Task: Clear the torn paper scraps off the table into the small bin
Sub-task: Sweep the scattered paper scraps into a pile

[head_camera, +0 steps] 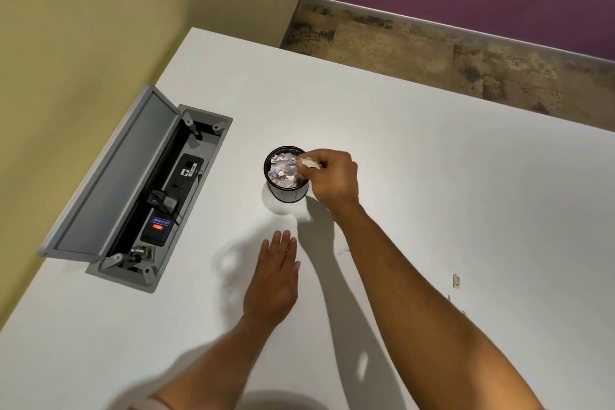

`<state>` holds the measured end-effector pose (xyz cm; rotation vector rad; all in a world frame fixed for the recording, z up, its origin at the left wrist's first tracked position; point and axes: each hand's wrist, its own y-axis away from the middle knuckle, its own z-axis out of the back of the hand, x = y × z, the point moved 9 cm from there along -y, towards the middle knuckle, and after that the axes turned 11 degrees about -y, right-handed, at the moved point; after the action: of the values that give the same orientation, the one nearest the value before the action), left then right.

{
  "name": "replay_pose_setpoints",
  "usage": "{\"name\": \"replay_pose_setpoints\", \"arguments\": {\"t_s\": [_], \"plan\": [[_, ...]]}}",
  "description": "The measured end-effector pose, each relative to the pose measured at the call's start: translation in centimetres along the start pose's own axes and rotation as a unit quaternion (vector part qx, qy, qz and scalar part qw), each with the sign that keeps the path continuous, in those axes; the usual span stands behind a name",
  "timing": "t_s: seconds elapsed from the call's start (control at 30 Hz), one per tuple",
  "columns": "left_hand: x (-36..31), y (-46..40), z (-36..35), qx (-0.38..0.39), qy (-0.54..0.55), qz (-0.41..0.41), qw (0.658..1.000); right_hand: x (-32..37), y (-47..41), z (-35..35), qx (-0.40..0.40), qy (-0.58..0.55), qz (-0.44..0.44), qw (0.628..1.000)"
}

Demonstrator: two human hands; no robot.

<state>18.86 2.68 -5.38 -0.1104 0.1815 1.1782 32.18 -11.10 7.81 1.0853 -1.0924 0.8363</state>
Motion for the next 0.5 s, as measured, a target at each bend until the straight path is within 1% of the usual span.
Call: {"name": "replay_pose_setpoints", "arguments": {"t_s": [0.07,0.1,0.13,0.2,0.27,0.33,0.5], "plan": [[0.1,0.1,-0.1,0.002,0.001,0.001,1.0,0.9,-1.1,-1.8,0.02,0.122,0.045,0.991],[0.1,0.0,-0.1,0.004,0.0,0.001,1.0,1.0,-1.6,-3.0,0.041,0.187,0.053,0.98],[0.3,0.0,-0.2,0.005,0.001,0.003,1.0,0.9,-2.0,-4.0,0.066,0.251,0.05,0.964],[0.3,0.1,-0.1,0.003,0.0,0.002,1.0,0.7,-2.0,-6.0,0.119,0.372,0.051,0.919],[0.1,0.2,-0.1,-0.001,0.003,-0.003,1.0,0.5,-1.7,-7.5,0.159,0.454,0.069,0.874],[0.2,0.2,-0.1,-0.005,0.008,-0.004,1.0,-0.1,-1.5,-8.3,0.18,0.475,0.069,0.859],[0.3,0.2,-0.3,0.005,-0.002,-0.002,1.0,-0.2,-2.0,-8.6,0.201,0.48,0.049,0.853]]}}
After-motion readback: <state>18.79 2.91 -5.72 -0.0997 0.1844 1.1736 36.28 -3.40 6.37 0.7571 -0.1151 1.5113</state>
